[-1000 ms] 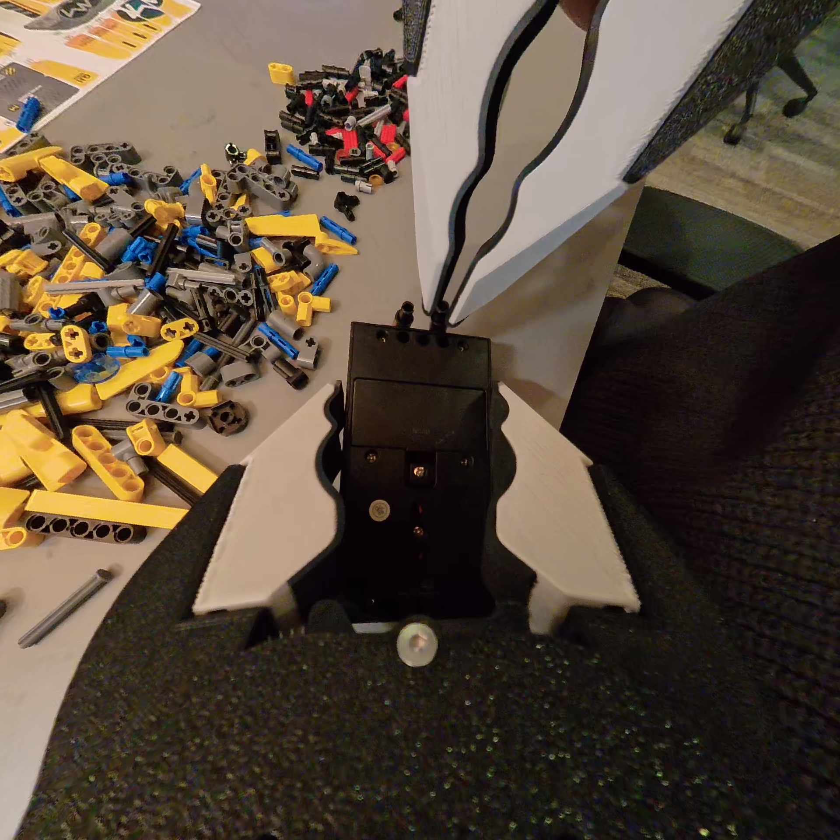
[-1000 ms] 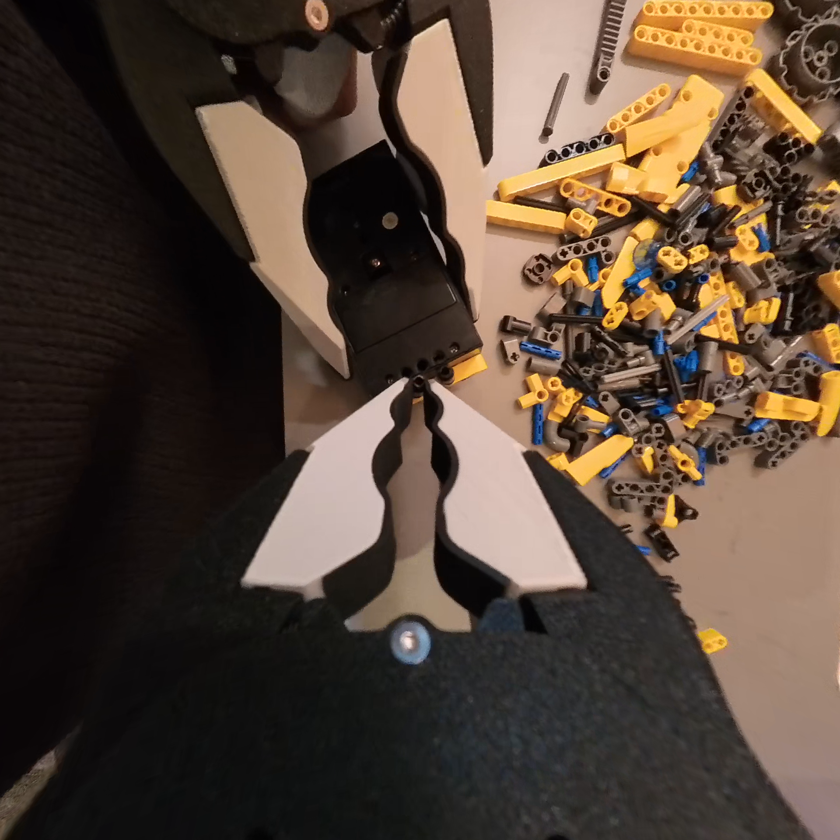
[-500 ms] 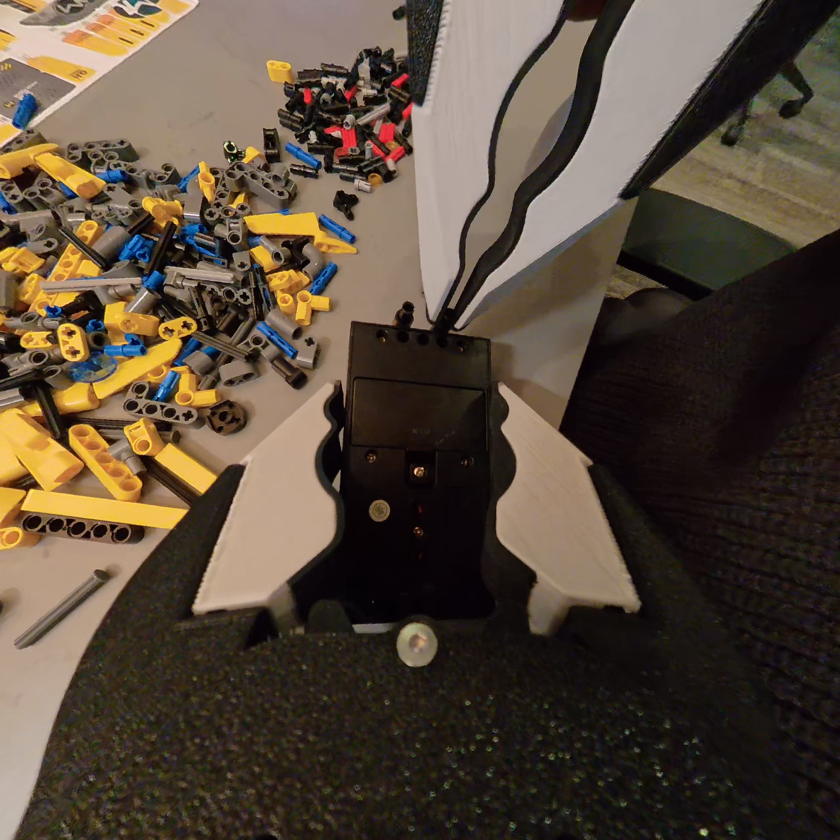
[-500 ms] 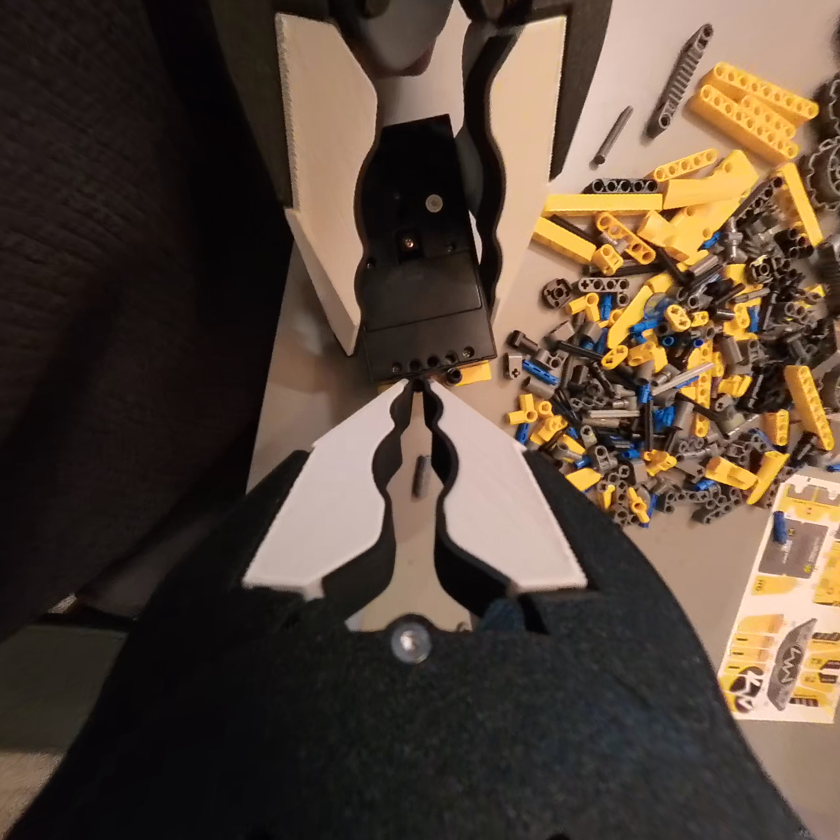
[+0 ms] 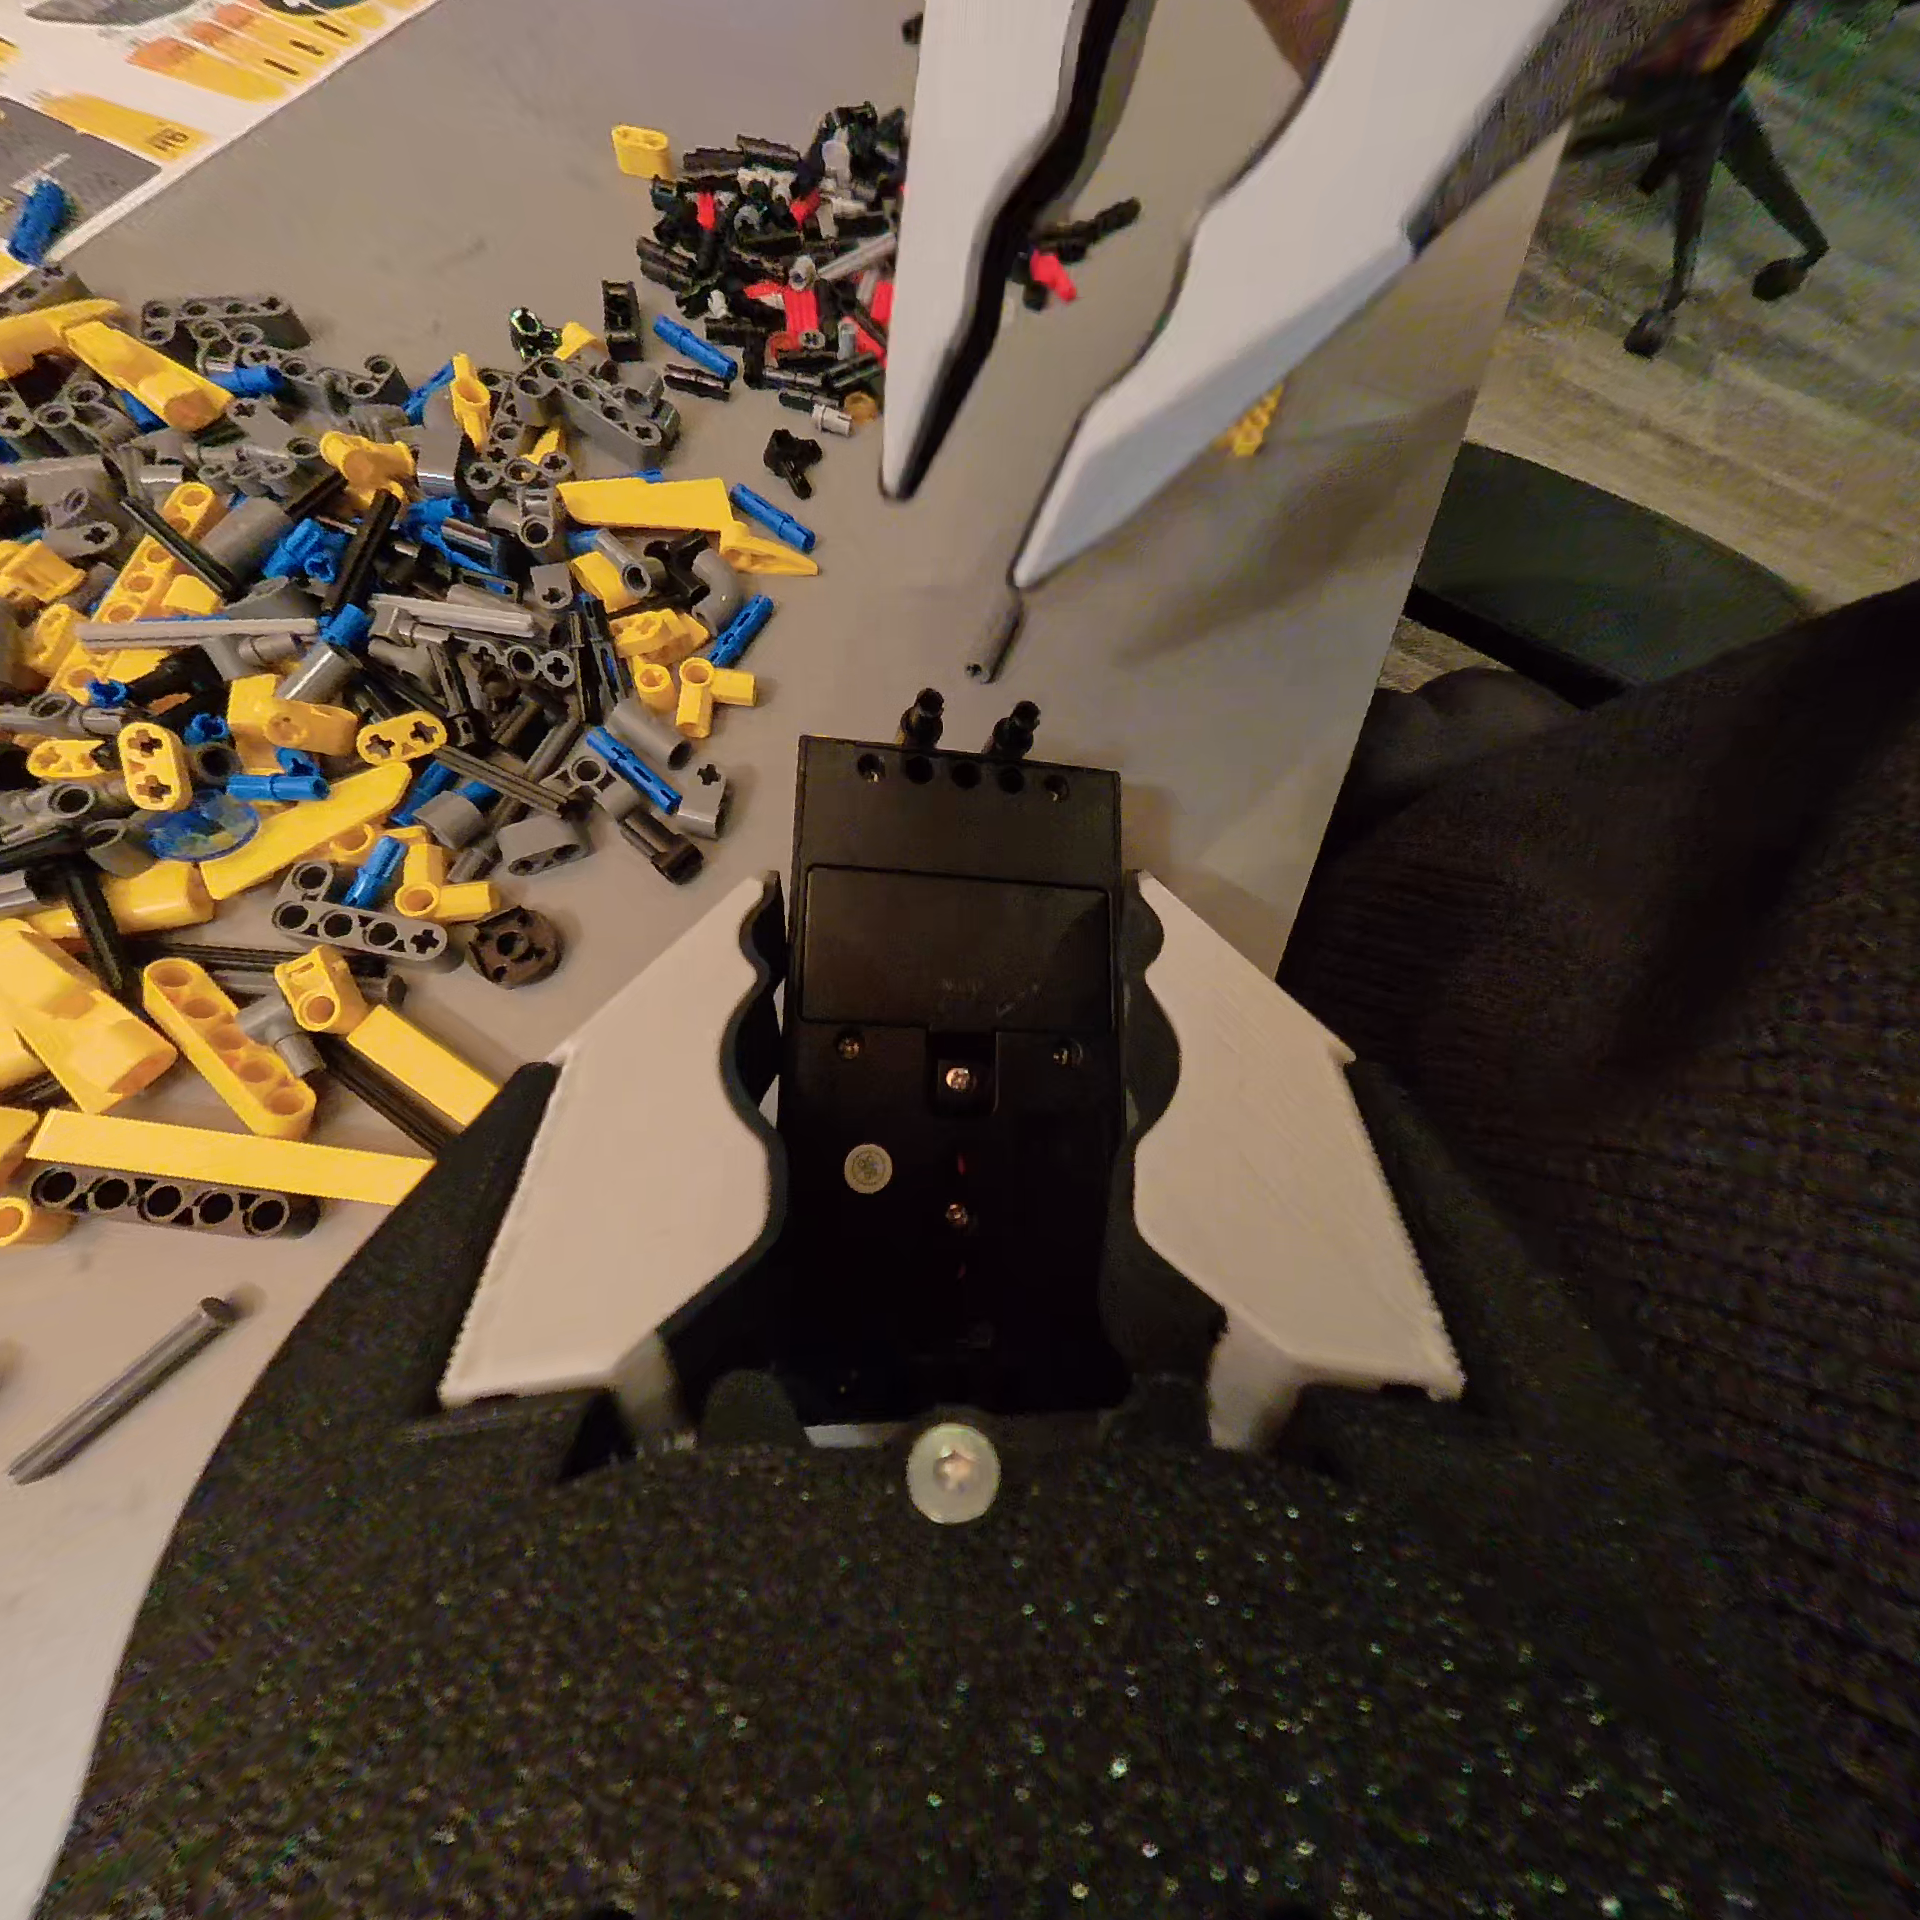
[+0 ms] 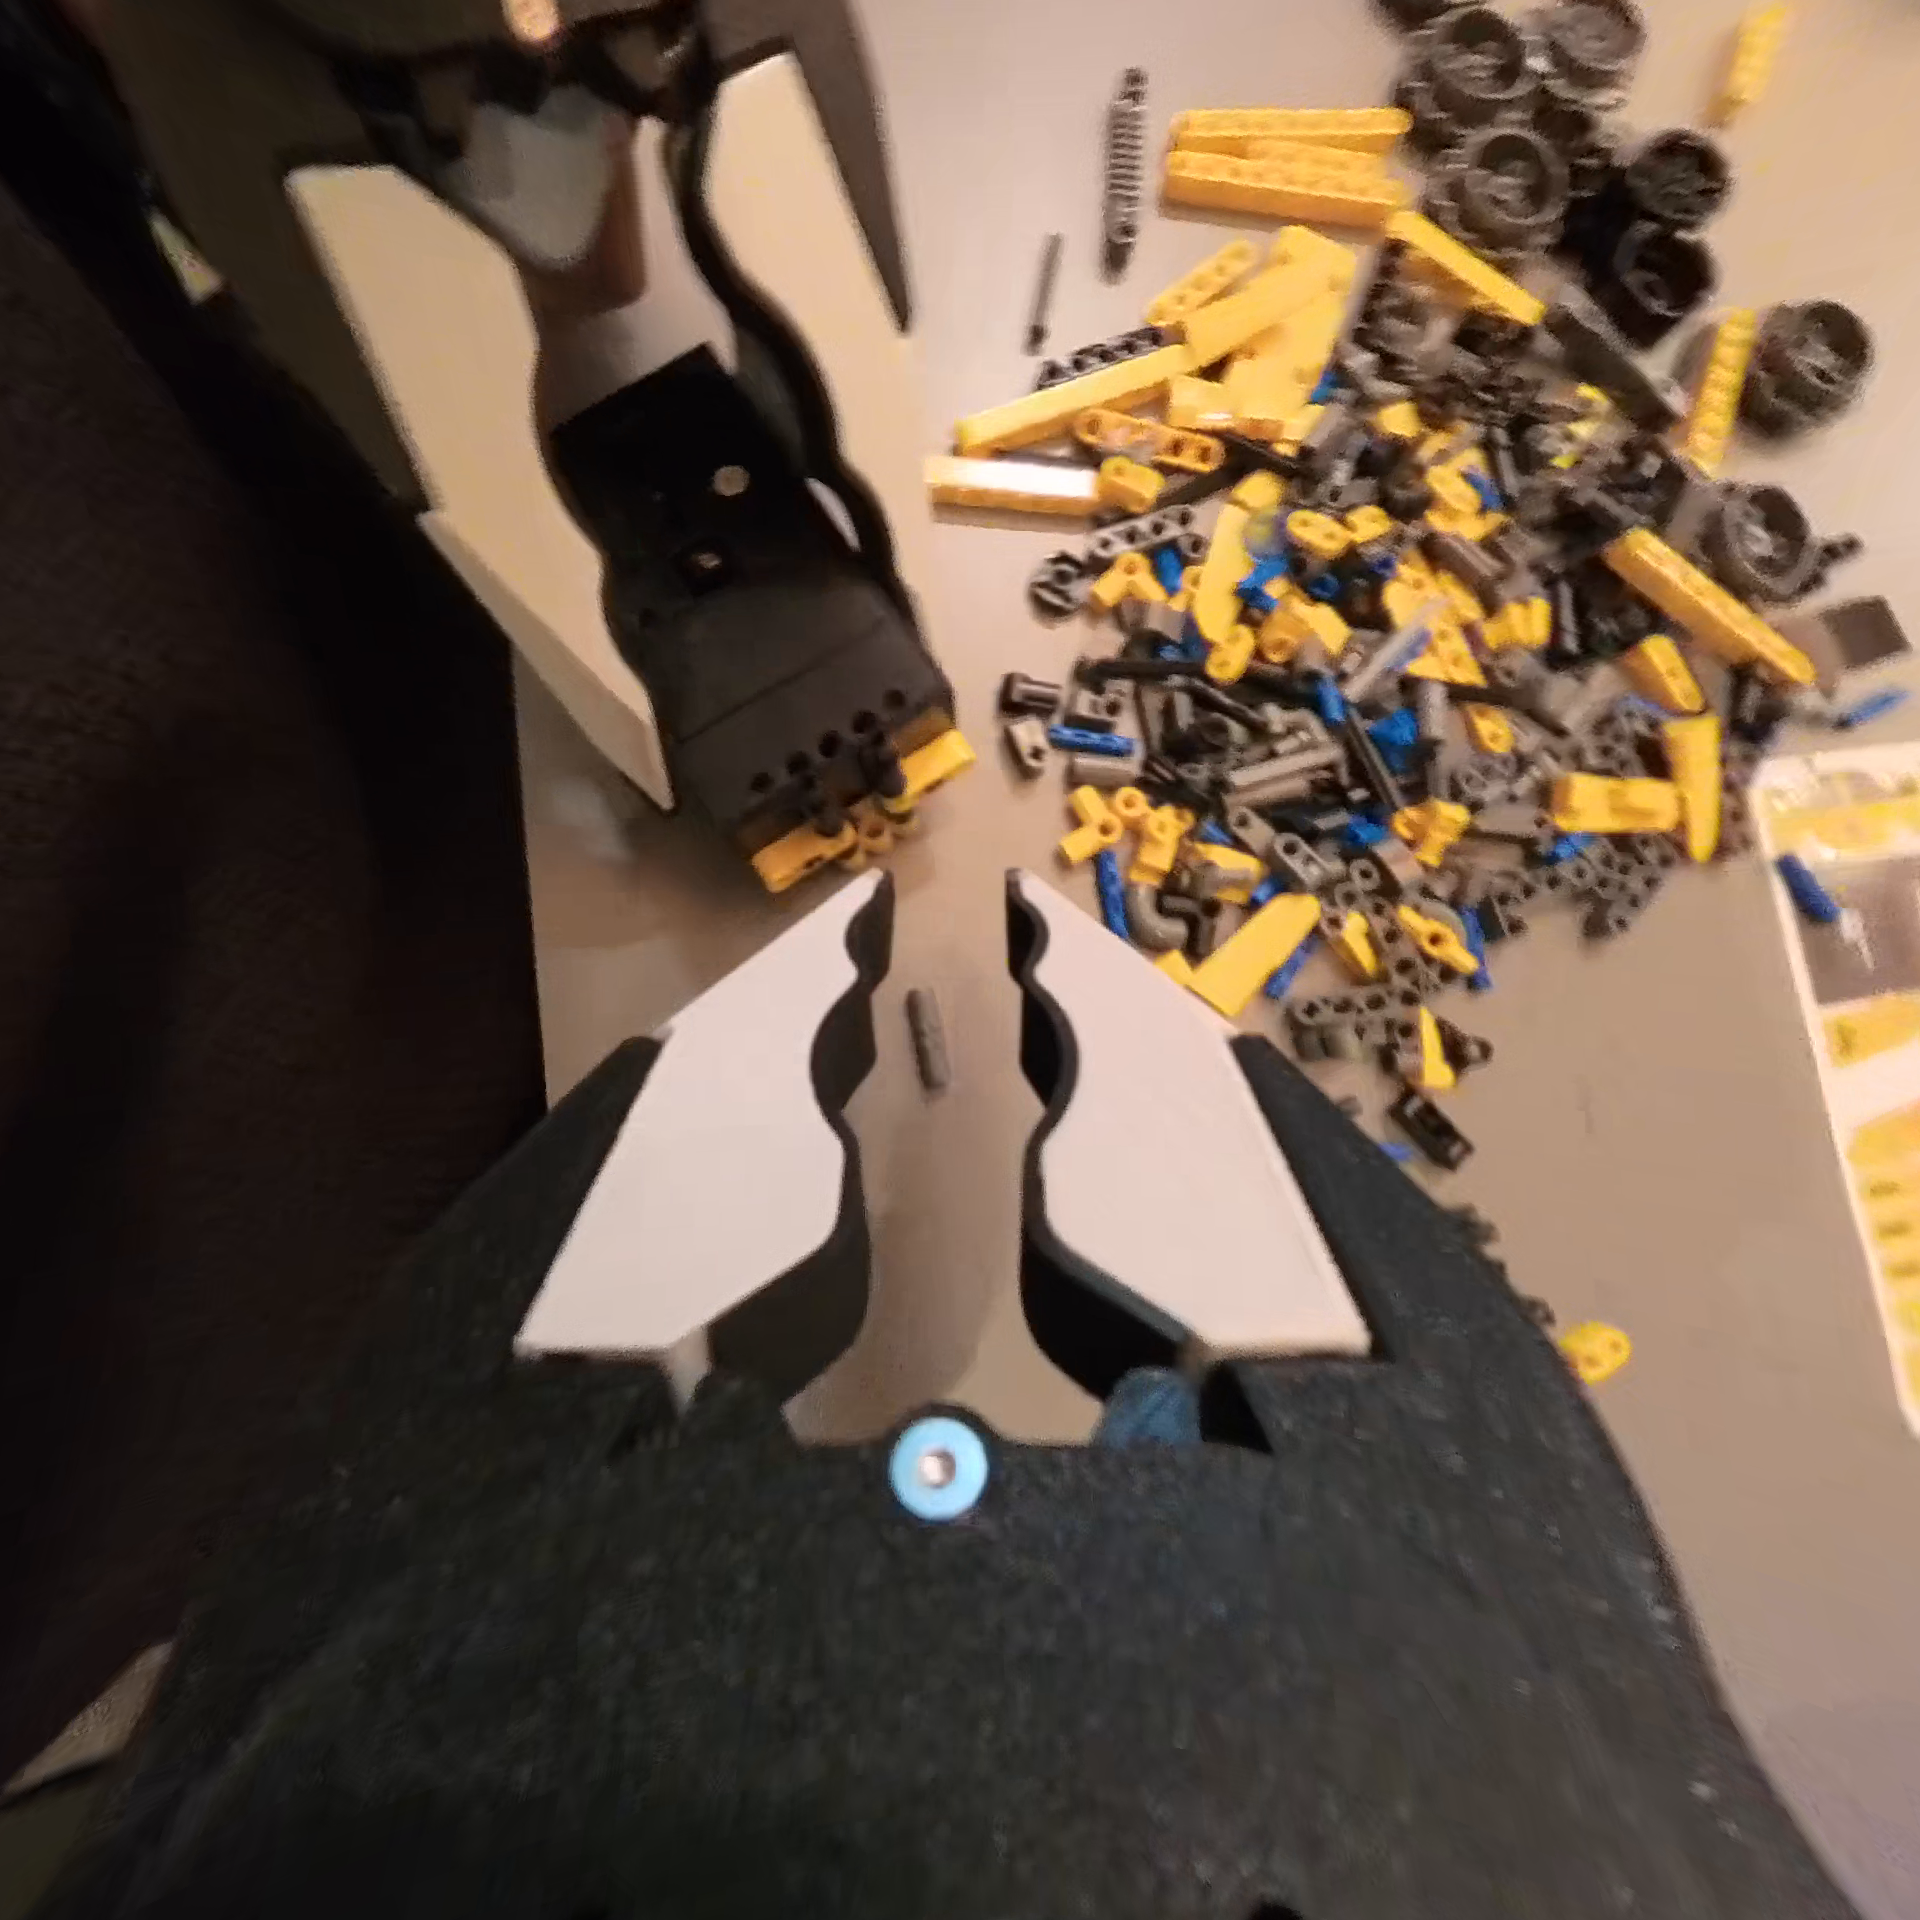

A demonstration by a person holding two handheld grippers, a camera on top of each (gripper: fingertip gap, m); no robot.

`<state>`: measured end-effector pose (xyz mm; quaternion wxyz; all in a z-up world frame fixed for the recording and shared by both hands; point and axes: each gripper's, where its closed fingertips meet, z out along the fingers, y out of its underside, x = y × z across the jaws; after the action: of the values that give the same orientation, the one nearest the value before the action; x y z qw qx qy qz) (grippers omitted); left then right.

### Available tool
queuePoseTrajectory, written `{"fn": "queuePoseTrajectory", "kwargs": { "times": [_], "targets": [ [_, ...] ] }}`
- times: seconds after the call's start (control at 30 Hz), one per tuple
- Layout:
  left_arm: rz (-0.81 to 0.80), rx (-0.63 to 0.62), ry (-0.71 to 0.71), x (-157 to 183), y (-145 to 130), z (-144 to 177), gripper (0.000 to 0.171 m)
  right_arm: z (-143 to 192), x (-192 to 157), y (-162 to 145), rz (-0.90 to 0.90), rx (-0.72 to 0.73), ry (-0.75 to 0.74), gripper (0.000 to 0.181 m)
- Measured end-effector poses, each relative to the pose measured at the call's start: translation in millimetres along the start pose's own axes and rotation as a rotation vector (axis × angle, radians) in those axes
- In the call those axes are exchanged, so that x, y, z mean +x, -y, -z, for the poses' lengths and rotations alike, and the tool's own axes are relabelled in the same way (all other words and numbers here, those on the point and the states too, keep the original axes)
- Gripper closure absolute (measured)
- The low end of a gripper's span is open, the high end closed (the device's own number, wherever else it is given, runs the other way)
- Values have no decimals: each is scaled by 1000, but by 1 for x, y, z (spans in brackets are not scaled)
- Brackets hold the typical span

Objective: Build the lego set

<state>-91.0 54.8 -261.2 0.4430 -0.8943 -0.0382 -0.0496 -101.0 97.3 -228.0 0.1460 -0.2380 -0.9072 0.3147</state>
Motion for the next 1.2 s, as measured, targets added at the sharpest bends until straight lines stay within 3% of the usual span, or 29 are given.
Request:
{"fn": "queuePoseTrajectory", "kwargs": {
  "times": [0.27, 0.73, 0.9, 1.0, 1.07, 1.2],
  "targets": [
    [11, 59, 3, -1, 10, 7, 109, 24, 19, -8, -160, 132, -98, 160],
    [192, 375, -110, -25, 72, 36, 109, 52, 37, 7, -242, 384, -148, 161],
    [182, 520, -200, -33, 98, 45, 109, 71, 59, 37, -219, 568, -228, 161],
    [180, 630, -331, -32, 117, 53, 109, 87, 78, 63, -212, 734, -241, 161],
    [195, 688, -426, -31, 126, 61, 109, 95, 86, 76, -227, 836, -188, 158],
    [158, 704, -481, -26, 129, 59, 109, 92, 73, 82, -288, 972, 110, 151]
  ]
}}
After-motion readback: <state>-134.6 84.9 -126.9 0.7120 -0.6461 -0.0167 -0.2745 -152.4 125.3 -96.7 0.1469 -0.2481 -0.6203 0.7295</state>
